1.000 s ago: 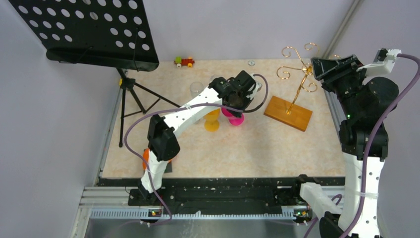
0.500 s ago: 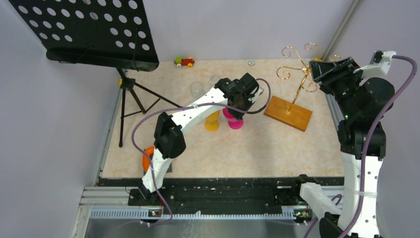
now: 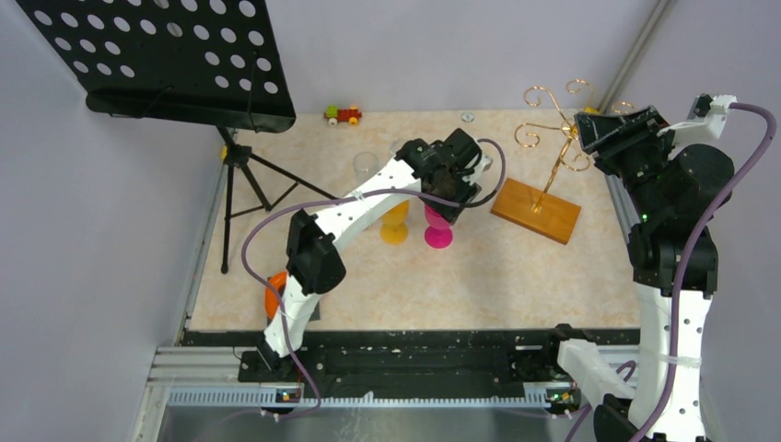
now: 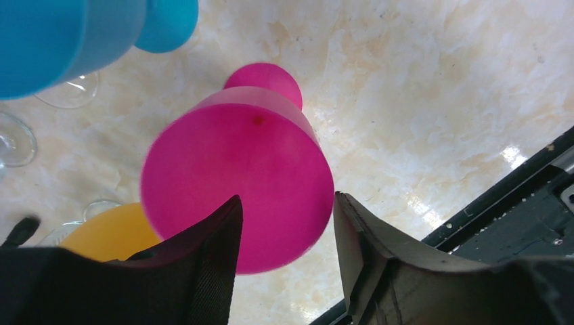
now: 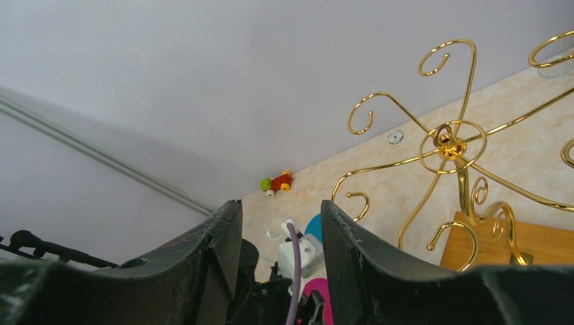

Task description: Take the wine glass off the wine glass rack

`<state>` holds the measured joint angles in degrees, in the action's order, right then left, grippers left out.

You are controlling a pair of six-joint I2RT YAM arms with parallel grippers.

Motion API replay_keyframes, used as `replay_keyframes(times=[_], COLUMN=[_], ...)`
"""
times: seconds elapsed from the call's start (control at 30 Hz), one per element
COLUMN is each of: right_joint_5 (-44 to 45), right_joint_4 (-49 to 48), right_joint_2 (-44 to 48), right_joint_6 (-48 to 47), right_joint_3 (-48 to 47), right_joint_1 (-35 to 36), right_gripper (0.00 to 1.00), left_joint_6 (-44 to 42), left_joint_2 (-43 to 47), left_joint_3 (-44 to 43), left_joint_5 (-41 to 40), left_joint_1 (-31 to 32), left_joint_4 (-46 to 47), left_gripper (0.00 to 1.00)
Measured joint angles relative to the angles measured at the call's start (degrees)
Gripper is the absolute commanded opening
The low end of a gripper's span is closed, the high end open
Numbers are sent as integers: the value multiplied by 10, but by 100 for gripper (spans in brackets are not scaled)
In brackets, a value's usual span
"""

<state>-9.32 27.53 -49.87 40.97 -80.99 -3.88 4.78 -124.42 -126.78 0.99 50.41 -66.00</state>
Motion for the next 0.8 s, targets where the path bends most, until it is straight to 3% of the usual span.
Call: replay_keyframes(times=[0.17,0.23,0.27,0.4,0.8], right_joint_5=[-8,-15,-17,-24,2], right_joint_4=[-2,-7,-10,-13,22], right_joint_2=[0,1,2,3,11], right_joint_6=[2,2,3,7,-12], right_joint_3=[1,5,7,8,6], right_joint_1=[0,0,0,0,0], right_gripper=[50,54,58,90,95], left_joint_6=[-9,-9,-9,15,112], left_joint_2=[12,34,49,128,428], left_joint_3=[-52,-53,-53,-38,207], left_joint_5=[1,2,1,-31,-157], left_joint_1=[0,0,0,0,8], left_joint_4=[2,7,11,39,149], left_gripper=[68,92,95,98,99])
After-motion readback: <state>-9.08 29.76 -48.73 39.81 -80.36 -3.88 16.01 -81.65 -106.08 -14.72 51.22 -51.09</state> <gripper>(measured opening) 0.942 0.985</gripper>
